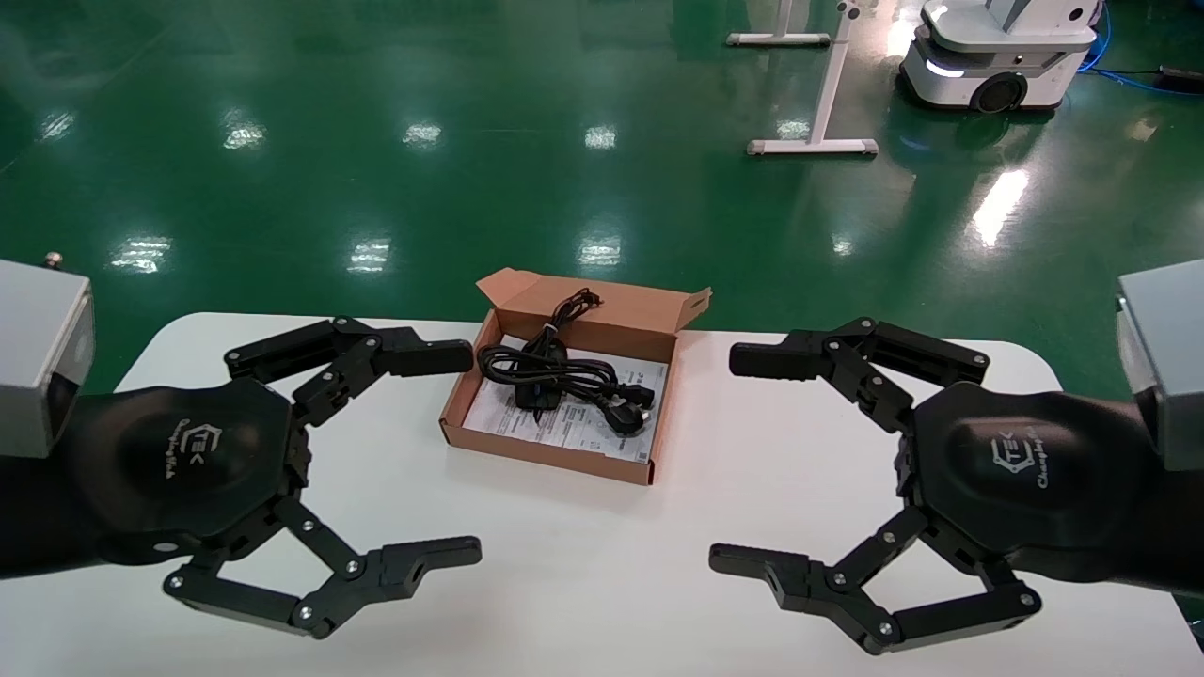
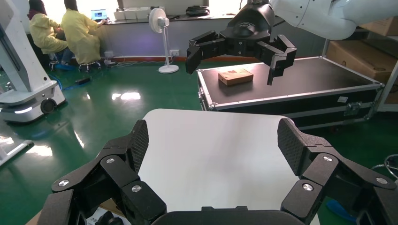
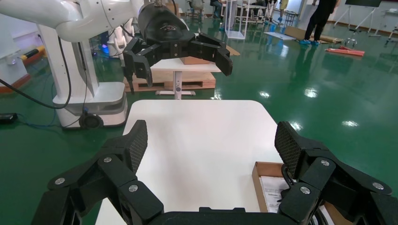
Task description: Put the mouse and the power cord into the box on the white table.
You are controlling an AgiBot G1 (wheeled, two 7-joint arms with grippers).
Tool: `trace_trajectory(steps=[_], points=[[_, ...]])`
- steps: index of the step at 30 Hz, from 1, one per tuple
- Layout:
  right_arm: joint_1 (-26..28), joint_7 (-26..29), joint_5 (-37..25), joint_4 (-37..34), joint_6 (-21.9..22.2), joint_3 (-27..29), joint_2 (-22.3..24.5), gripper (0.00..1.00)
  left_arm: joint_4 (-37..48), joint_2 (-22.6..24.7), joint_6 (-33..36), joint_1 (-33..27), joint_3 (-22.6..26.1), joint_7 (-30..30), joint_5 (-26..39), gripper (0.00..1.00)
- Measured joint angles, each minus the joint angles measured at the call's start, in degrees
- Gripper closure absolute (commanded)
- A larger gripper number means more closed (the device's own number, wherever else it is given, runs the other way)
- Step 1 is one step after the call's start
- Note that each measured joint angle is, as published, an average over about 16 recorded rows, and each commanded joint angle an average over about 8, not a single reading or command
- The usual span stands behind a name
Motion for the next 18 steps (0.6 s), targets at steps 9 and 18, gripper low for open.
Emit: trace_trajectory(steps=[9, 18], points=[[0.0, 0.0, 0.0, 0.0, 0.0, 0.0, 0.0, 0.00, 0.0, 0.0, 0.0, 0.0, 0.0, 0.0, 0.0, 0.00], [0.0, 0.0, 0.0, 0.0, 0.0, 0.0, 0.0, 0.00, 0.0, 0.0, 0.0, 0.0, 0.0, 0.0, 0.0, 0.00]])
